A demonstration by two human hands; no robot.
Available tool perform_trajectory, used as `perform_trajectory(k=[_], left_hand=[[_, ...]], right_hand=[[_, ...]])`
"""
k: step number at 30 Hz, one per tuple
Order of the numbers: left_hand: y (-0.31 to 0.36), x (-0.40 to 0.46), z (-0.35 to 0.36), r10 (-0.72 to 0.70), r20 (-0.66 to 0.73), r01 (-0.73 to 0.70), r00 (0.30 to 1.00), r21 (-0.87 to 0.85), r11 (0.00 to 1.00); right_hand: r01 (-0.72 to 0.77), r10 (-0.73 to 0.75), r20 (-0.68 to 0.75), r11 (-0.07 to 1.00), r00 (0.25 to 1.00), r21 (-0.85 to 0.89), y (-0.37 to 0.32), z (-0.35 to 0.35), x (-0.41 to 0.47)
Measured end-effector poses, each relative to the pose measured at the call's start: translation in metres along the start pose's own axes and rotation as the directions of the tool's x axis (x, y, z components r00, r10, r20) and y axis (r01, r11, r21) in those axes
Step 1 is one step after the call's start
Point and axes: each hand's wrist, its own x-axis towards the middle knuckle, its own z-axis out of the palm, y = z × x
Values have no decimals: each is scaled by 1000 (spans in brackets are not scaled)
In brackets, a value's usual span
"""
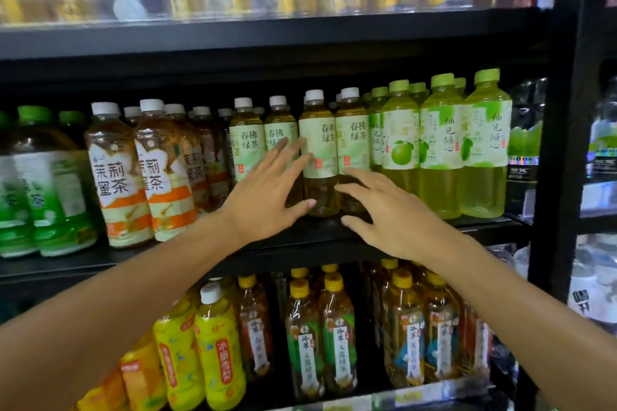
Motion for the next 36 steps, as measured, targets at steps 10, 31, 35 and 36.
perform_trajectory(k=[10, 31, 35, 36], left_hand=[[-37, -175, -112, -130, 152, 99, 980, 193, 976], [-70, -905, -351, -914, 351, 712, 201, 589, 383], [-36, -1000, -365, -946, 325, 761, -9, 616, 204], [-29, -1023, -367, -942, 330, 758, -62, 629, 170]], right_hand=[[288, -277, -78, 912, 958, 293, -139, -3, -24], [549, -870, 281, 477, 404, 687, -766, 164, -145], [548, -899, 338, 438, 279, 713, -850, 209, -182], [556, -902, 359, 431, 240, 710, -867, 221, -191]])
